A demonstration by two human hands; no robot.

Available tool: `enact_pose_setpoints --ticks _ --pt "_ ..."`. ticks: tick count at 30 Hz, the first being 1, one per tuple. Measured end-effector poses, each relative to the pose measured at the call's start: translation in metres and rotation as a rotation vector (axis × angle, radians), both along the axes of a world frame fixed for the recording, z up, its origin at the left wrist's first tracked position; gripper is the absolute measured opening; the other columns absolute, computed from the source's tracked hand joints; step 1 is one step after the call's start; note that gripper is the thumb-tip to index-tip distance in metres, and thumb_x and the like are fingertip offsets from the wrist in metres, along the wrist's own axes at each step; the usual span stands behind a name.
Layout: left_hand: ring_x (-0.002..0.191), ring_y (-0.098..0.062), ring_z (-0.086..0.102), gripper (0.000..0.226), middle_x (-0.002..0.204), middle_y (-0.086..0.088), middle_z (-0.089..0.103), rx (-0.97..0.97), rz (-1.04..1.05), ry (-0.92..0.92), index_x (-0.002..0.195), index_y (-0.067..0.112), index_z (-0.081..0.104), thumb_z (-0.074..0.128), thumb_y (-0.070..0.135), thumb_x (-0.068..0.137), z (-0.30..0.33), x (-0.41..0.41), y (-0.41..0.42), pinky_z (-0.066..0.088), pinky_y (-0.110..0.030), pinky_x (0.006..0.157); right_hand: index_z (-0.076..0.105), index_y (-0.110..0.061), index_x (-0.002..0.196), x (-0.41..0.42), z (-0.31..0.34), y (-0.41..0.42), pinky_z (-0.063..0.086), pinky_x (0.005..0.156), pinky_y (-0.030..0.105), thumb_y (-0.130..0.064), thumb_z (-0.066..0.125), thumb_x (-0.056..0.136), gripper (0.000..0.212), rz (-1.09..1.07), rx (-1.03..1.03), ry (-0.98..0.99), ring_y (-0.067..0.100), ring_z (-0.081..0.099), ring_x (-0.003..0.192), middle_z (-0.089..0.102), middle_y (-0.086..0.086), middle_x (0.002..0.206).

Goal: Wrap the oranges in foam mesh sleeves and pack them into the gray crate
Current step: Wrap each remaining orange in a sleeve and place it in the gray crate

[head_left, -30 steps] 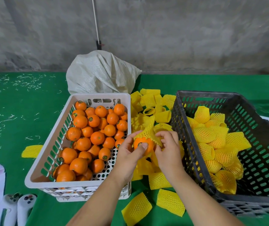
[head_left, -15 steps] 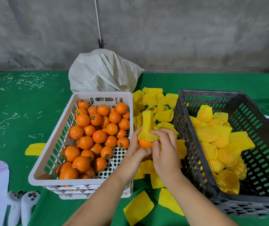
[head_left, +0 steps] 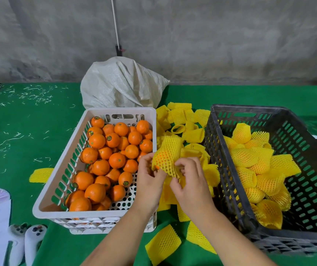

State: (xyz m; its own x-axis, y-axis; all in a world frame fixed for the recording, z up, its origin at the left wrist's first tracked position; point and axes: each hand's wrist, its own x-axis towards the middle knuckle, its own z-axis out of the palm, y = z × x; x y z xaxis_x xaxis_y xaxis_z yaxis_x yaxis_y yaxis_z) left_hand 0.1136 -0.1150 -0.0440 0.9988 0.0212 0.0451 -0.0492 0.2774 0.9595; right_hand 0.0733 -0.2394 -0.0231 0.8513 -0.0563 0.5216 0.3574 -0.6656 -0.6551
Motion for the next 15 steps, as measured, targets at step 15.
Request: enact_pose_setpoints --ticks 15 --pt "0.110 -0.020 0.069 0.043 0.118 0.003 0.072 0.161 -0.100 -0.089 0.127 0.039 0.060 0.074 0.031 0.088 0.006 -0.005 0.002 0.058 -0.033 0.090 0.064 -0.012 0.110 0.000 0.016 -0.011 0.047 0.087 0.017 0.001 0.053 0.090 0.027 0.043 0.004 -0.107 0.002 0.050 0.110 0.045 -0.014 0.116"
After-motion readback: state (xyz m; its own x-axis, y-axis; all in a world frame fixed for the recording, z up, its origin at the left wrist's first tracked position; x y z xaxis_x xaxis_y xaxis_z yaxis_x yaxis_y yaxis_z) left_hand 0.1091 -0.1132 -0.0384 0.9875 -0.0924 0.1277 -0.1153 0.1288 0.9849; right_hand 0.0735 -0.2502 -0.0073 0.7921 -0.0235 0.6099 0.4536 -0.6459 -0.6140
